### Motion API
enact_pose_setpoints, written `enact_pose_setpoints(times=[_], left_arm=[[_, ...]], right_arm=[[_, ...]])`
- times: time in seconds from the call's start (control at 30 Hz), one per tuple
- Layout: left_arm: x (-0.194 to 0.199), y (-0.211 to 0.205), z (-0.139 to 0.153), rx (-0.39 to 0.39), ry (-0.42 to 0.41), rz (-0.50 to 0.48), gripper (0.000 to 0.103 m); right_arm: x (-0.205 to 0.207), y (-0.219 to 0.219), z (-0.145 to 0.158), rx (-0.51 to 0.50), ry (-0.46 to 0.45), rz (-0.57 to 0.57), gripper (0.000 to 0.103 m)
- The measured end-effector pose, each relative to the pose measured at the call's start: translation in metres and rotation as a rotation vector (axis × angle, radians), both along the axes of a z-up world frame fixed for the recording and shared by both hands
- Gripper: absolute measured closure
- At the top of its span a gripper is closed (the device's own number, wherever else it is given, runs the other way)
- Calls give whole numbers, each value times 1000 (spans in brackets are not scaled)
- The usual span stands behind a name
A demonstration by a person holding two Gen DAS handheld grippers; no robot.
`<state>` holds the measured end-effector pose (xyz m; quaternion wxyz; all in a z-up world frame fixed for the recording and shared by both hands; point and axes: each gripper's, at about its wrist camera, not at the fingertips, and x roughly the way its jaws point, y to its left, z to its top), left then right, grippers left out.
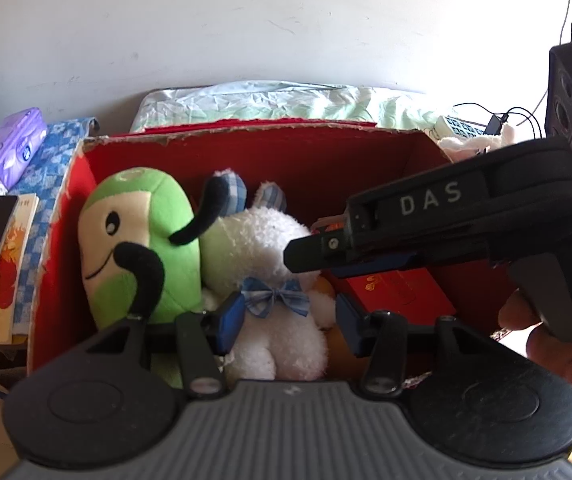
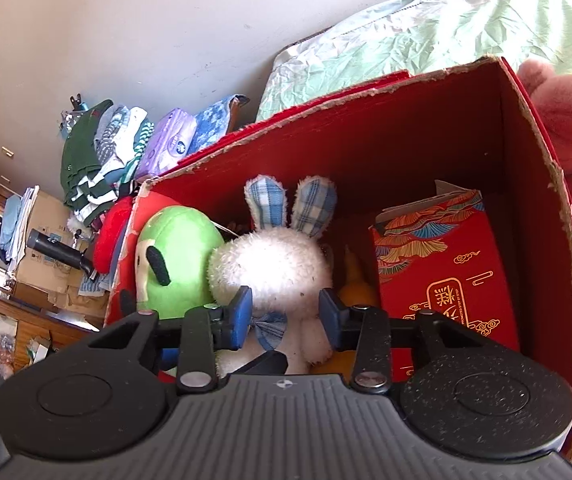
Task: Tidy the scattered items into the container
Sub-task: 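Lower the white bunny into the box beside the green plush, then open both grippers to release the white bunny in the box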
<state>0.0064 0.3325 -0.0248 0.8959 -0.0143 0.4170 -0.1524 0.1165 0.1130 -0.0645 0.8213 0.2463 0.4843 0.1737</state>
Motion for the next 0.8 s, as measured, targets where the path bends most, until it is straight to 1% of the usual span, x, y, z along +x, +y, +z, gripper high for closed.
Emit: enact_pose_setpoints(times=[0.1,0.2,0.27,0.4,0.53,0.67,0.8], left_arm=[[0,0,4,-1,-7,2,52],[1,-2,5,11,-7,11,52],[2,-2,5,9,-6,18,52],[3,-2,3,8,2,27,51],[2,-1,-1,5,18,38,51],[1,-4,-1,20,18,43,51],[0,-5,4,27,10,56,51]], right_arm=[[5,9,-6,-10,26,20,68],[7,15,-11,-5,39,36,67],[7,17,-9,-13,32,38,67],[3,13,-6,5,30,41,66],[-4,9,0,-1,0,27,67],[-14,5,10,-31,-48,10,66],[-21,3,14,-70,-73,-14,66]])
